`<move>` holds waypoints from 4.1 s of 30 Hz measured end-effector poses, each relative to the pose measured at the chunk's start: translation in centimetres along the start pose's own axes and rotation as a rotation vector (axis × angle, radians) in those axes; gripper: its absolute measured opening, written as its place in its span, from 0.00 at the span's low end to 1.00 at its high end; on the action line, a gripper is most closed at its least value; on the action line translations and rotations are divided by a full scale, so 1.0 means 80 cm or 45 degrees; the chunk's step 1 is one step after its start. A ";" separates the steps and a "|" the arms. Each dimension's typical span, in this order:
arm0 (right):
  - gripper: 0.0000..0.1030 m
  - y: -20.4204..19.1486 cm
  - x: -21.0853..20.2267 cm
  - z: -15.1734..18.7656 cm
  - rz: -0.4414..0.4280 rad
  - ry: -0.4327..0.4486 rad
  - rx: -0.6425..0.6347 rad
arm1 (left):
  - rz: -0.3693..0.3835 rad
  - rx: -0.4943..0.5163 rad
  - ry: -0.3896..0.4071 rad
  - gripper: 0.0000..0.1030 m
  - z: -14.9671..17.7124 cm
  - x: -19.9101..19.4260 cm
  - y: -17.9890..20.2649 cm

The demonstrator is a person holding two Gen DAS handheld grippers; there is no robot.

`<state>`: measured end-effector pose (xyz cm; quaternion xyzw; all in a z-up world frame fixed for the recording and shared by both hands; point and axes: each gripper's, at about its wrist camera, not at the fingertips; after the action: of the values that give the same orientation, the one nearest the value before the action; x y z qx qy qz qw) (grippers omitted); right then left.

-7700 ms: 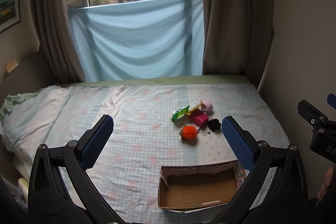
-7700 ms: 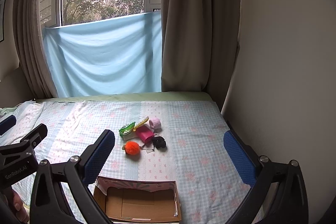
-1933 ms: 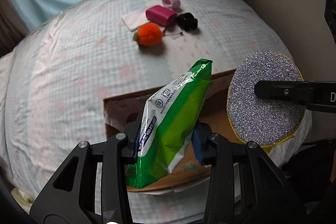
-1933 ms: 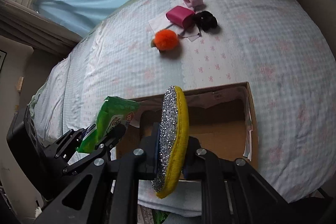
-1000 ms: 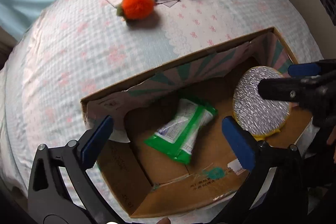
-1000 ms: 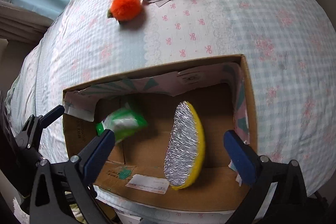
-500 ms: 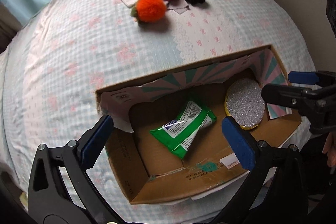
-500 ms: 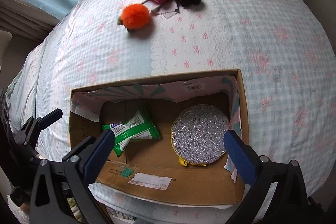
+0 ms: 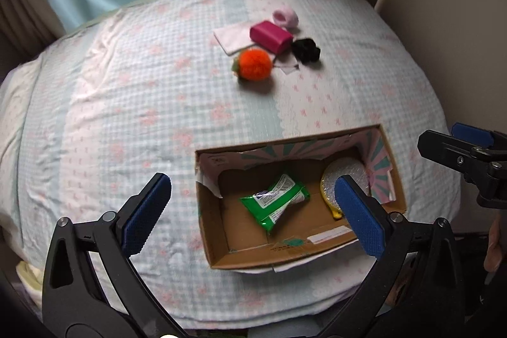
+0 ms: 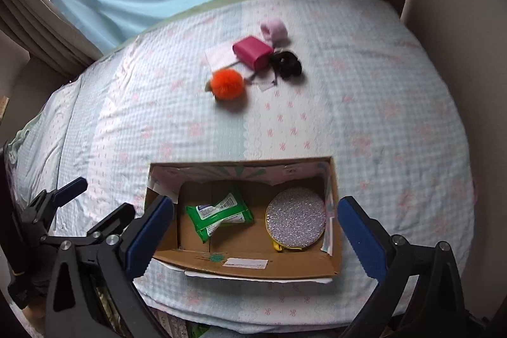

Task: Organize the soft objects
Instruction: 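Move both tools back toward the remaining items on the bed, then grasp the orange pompom with left tool while right tool grasps the pink pouch, then carry the pompom and pink pouch over the box and release them inside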

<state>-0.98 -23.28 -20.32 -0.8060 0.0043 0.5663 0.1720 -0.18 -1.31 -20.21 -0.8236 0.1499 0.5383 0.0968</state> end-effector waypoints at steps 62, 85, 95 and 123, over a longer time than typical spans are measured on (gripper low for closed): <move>0.94 -0.019 0.304 -0.340 -0.245 0.074 -0.683 | -0.207 -0.716 -0.042 1.00 -0.222 0.320 -0.036; 0.57 -0.052 0.443 -0.328 -0.048 -0.065 -0.865 | -0.164 -0.823 -0.184 0.36 -0.207 0.430 -0.059; 0.35 -0.048 0.421 -0.331 -0.065 -0.018 -0.809 | -0.133 -0.794 -0.136 0.22 -0.215 0.410 -0.064; 0.33 -0.082 0.078 -0.294 -0.108 0.266 -0.557 | -0.090 -0.621 0.181 0.19 -0.224 0.104 -0.044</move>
<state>24.01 -22.53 -17.20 -0.8777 -0.1345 0.4596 0.0155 19.53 -4.92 -20.67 -0.8631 -0.0070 0.4956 -0.0967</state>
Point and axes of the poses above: each gripper's, at about its wrist camera, not at the fingertips, and x roughly the way its jaws point, y to its right, z to its underside, and after that the axes turned 5 degrees about x, right-handed
